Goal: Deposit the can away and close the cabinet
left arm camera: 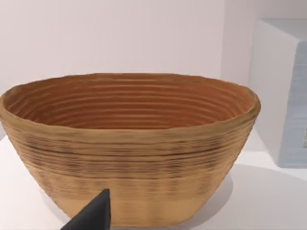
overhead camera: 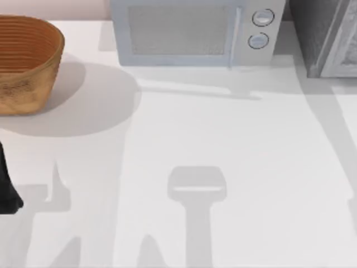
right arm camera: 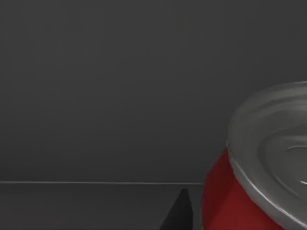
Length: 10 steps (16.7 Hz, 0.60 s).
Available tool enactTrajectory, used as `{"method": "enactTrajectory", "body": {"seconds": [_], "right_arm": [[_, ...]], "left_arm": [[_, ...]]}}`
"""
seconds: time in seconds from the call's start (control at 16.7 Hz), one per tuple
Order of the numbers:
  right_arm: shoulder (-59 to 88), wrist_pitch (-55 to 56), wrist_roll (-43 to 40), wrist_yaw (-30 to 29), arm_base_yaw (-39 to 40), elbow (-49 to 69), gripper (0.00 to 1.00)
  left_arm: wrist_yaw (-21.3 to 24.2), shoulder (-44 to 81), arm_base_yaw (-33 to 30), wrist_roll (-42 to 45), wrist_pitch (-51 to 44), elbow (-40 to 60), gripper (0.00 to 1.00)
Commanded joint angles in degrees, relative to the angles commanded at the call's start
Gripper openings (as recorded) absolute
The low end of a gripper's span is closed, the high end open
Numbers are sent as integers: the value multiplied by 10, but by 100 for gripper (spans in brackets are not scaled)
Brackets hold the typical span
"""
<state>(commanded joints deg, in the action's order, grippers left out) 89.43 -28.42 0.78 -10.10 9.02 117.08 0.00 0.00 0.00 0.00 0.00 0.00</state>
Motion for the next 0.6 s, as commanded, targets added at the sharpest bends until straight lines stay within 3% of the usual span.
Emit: {"method": "enactTrajectory", "body": {"seconds": [0.6], "right_arm": [[279,-98,2,28,-32,388,0]], "left_arm": [[0,0,0,0,0,0,100]]}}
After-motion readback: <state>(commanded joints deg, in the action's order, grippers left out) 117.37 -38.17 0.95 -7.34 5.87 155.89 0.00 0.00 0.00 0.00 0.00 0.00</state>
